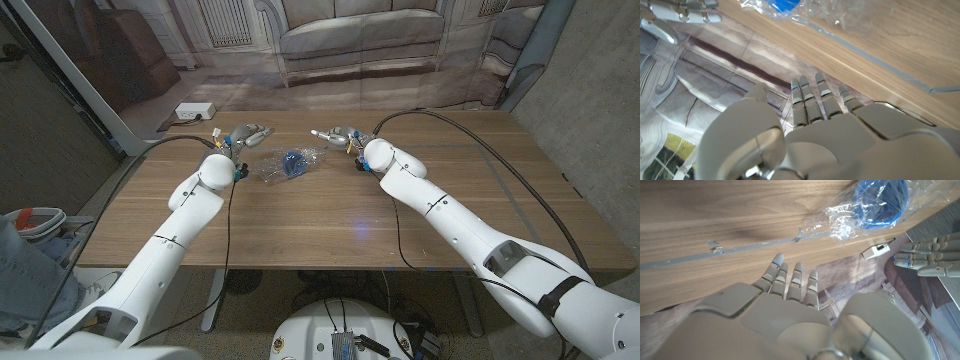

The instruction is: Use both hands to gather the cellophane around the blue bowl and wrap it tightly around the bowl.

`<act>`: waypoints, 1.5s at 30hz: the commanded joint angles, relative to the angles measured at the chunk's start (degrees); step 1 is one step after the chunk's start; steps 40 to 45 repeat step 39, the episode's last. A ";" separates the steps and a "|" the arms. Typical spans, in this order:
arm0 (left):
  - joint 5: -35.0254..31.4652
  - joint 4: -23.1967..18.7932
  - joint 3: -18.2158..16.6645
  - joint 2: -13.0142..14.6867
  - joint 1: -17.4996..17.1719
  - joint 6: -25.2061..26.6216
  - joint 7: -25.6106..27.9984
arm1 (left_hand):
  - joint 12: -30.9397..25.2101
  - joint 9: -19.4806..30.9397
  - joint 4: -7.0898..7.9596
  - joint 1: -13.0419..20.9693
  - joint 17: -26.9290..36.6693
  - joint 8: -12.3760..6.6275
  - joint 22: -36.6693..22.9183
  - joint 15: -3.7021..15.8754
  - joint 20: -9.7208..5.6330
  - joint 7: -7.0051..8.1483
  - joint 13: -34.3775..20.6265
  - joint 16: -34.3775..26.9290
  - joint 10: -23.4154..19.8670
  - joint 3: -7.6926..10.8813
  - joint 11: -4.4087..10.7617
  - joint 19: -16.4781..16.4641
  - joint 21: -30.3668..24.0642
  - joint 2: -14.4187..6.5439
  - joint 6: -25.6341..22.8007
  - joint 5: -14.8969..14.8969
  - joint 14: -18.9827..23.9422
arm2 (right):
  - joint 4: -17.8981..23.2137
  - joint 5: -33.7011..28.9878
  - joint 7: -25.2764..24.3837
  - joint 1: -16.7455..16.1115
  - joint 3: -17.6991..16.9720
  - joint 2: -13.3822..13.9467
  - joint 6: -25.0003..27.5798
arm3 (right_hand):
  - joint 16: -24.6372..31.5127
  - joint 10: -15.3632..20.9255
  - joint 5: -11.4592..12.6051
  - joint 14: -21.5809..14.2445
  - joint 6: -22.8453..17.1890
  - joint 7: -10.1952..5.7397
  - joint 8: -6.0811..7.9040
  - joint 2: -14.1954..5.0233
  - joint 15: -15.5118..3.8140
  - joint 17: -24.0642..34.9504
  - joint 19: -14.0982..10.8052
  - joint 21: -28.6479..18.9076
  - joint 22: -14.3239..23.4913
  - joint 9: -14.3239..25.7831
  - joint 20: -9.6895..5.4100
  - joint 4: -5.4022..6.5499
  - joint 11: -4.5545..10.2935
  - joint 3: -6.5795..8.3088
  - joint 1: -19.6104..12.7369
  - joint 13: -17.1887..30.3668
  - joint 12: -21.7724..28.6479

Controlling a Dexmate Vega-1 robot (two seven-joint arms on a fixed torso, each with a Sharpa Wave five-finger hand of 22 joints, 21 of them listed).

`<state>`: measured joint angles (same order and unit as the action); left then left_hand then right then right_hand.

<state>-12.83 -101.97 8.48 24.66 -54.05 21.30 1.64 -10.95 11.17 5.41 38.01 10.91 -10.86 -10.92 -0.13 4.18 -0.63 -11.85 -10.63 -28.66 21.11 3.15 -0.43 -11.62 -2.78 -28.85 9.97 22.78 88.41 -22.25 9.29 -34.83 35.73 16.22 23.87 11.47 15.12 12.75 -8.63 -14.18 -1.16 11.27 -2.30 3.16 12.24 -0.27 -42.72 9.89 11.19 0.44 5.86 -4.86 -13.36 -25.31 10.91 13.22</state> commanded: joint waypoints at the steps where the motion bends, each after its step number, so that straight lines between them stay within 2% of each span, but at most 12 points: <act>1: 9.04 -3.88 -6.24 -4.18 -6.48 -7.76 -0.67 | 0.41 0.09 0.31 -1.55 0.00 0.52 -0.05 -0.03 -0.08 0.67 -0.05 0.22 2.42 -1.05 -0.44 1.27 0.32 1.10 3.14 -0.11 -2.03 | 6.15 8.78 -4.07 -9.13 -8.63 3.70 -9.95 | 0.59 0.82 0.38 -0.57 -0.06 1.11 0.48 -0.29 -0.43 -0.14 -0.64 0.32 -0.09 -0.07 -0.89 0.29 -0.31 -0.36 0.78 0.06 0.34; 7: 13.08 -3.38 -8.19 -4.82 -8.00 -13.77 -3.01 | 0.58 0.07 1.08 -3.64 -0.01 1.00 0.02 0.04 -0.46 0.13 0.01 0.30 6.29 -2.44 -1.82 2.31 0.22 2.16 8.65 0.00 -5.03 | 8.25 13.58 -5.60 -13.38 -12.42 3.76 -12.84 | 0.76 1.16 0.37 -1.16 -0.04 1.33 0.40 -0.51 -0.94 -0.29 -1.29 0.53 -0.10 -0.09 -1.29 0.48 -0.33 -0.44 1.18 0.03 0.41; 13: 14.64 -2.92 -9.53 -4.38 -9.05 -17.55 -4.52 | 0.84 0.06 1.41 -4.61 -0.03 0.78 0.09 -0.12 -0.94 0.36 0.05 0.50 9.35 -3.02 -2.44 2.69 0.15 2.44 10.84 0.08 -7.32 | 9.75 15.82 -7.31 -16.06 -14.19 3.72 -14.38 | 0.84 1.57 0.38 -1.54 -0.20 1.37 0.42 -0.71 -1.21 -0.42 -1.73 0.73 -0.11 -0.11 -1.57 0.59 -0.10 -0.47 1.43 0.01 0.51; 14: 15.19 -2.66 -9.80 -4.42 -9.12 -18.11 -4.94 | 0.80 0.06 1.46 -4.86 -0.05 0.77 0.12 -0.28 -0.55 0.34 0.07 0.68 10.09 -3.21 -2.58 2.59 0.08 2.57 11.57 0.10 -8.45 | 9.84 16.16 -7.65 -16.45 -14.41 3.61 -14.76 | 0.85 1.64 0.38 -1.60 -0.30 1.32 0.45 -0.74 -1.20 -0.44 -1.83 0.74 -0.11 -0.11 -1.60 0.60 -0.12 -0.47 1.46 0.01 0.53; 15: 15.75 -2.38 -10.05 -4.40 -9.17 -18.67 -5.45 | 0.59 0.05 1.57 -5.25 -0.05 0.66 0.17 -0.53 1.06 0.25 0.08 0.56 10.74 -3.47 -2.62 1.90 -0.22 2.70 12.36 0.13 -9.28 | 9.73 16.48 -8.04 -16.79 -14.61 3.48 -15.49 | 0.86 1.73 0.38 -1.67 -0.37 1.30 0.46 -0.76 -1.23 -0.47 -1.92 0.78 -0.11 -0.11 -1.64 0.62 -0.08 -0.48 1.49 0.01 0.56; 17: 16.42 -1.79 -10.40 -4.23 -9.26 -19.79 -6.28 | 0.71 0.06 1.72 -5.70 -0.04 0.68 0.23 -0.88 2.23 -0.02 0.10 0.56 12.27 -3.70 -3.19 1.28 -0.43 2.70 13.56 0.18 -10.35 | 9.23 17.59 -8.25 -17.31 -15.08 3.21 -17.11 | 0.92 1.87 0.39 -1.87 -0.47 1.23 0.49 -0.82 -1.31 -0.50 -2.07 0.82 -0.11 -0.12 -1.70 0.64 -0.02 -0.48 1.55 0.00 0.59; 21: 17.08 -0.86 -10.94 -4.47 -9.76 -22.19 -6.66 | 0.54 0.06 1.81 -6.10 -0.04 0.63 0.30 -1.19 2.68 0.05 0.11 0.50 13.08 -3.96 -3.54 0.06 -0.82 2.79 14.56 0.23 -11.24 | 7.72 19.30 -8.91 -18.34 -15.86 2.72 -21.69 | 0.89 2.04 0.41 -1.94 -0.86 0.99 0.60 -0.96 -1.45 -0.59 -2.27 1.00 -0.11 -0.12 -1.87 0.67 0.36 -0.48 1.62 -0.01 0.62; 24: 17.59 -0.26 -11.39 -5.12 -10.36 -24.01 -6.37 | 0.16 0.06 1.73 -6.37 -0.09 0.29 0.38 -1.10 0.63 -0.11 0.14 0.27 13.28 -4.26 -3.60 -0.32 -0.80 3.03 14.88 0.26 -11.71 | 7.09 20.29 -9.27 -19.09 -16.34 2.34 -23.72 | 0.86 2.35 0.43 -2.01 -1.01 0.90 0.63 -1.05 -1.64 -0.66 -2.41 1.13 -0.11 -0.13 -2.01 0.66 0.37 -0.47 1.63 -0.01 0.71; 26: 17.88 0.23 -11.68 -5.30 -10.62 -25.19 -6.45 | 0.04 0.04 1.65 -6.40 -0.12 0.32 0.40 -1.11 -0.06 -0.29 0.15 0.20 13.30 -4.36 -3.60 -0.23 -0.70 3.16 15.27 0.27 -11.78 | 6.85 21.12 -9.37 -19.54 -16.66 1.97 -24.48 | 0.86 2.46 0.45 -2.14 -1.08 0.75 0.61 -1.15 -1.93 -0.73 -2.51 1.29 -0.11 -0.14 -2.06 0.66 0.90 -0.45 1.64 -0.02 0.72; 34: 19.60 2.08 -12.65 -5.60 -10.94 -28.03 -7.73 | -0.39 0.00 1.35 -6.41 -0.23 -0.13 0.44 -0.77 -3.35 -0.75 0.24 -0.37 12.97 -4.63 -3.77 -0.04 -0.47 3.45 15.11 0.33 -10.91 | 9.14 20.91 -11.26 -21.33 -16.90 1.39 -23.10 | 0.89 2.77 0.49 -2.47 -1.31 0.49 0.64 -1.29 -2.04 -0.85 -2.96 1.48 -0.11 -0.15 -2.24 0.63 0.89 -0.43 1.63 -0.03 0.78; 39: 20.48 2.61 -13.02 -5.27 -10.82 -28.00 -8.93 | -0.47 -0.02 1.25 -6.41 -0.26 -0.30 0.46 -0.69 -3.11 -1.15 0.29 -0.42 12.89 -4.72 -3.54 0.01 -0.40 3.53 14.85 0.34 -10.74 | 11.31 20.18 -12.54 -22.25 -16.68 1.13 -21.26 | 0.84 3.03 0.52 -2.50 -1.56 0.36 0.69 -1.44 -2.05 -0.92 -3.07 1.68 -0.11 -0.15 -2.25 0.61 1.05 -0.40 1.62 -0.03 0.83; 45: 20.48 2.61 -13.02 -5.27 -10.82 -28.00 -8.93 | -0.47 -0.02 1.25 -6.41 -0.26 -0.30 0.46 -0.69 -3.11 -1.15 0.29 -0.42 12.89 -4.72 -3.54 0.01 -0.40 3.53 14.85 0.34 -10.74 | 11.31 20.18 -12.54 -22.25 -16.68 1.13 -21.26 | 0.84 3.03 0.52 -2.50 -1.56 0.36 0.69 -1.44 -2.05 -0.92 -3.07 1.68 -0.11 -0.15 -2.25 0.61 1.05 -0.40 1.62 -0.03 0.83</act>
